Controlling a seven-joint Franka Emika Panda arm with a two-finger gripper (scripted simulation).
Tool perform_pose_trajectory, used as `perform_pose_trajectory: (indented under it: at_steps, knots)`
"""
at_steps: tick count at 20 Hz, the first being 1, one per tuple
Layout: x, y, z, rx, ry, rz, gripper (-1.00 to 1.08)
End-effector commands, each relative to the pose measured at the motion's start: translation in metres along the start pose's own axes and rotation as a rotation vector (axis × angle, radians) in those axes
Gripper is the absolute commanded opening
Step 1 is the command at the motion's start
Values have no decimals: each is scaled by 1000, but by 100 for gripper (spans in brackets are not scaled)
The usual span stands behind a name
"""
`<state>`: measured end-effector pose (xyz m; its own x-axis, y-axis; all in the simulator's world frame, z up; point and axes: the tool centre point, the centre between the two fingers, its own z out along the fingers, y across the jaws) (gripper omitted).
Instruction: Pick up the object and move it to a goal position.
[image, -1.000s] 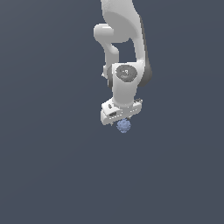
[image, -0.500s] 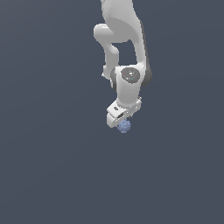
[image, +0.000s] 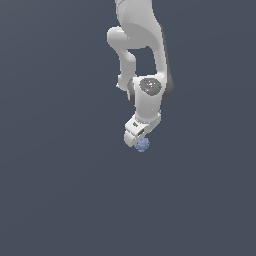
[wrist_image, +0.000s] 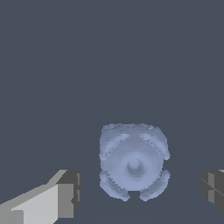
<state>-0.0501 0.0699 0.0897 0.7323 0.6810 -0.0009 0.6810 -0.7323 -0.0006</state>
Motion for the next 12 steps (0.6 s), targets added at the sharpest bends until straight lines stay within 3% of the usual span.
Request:
perform_pose_trajectory:
  at_steps: [1,12]
  knots:
    - [0,0,0,0,0,0,100]
    - [-1,-1,40,0,1,-5,100]
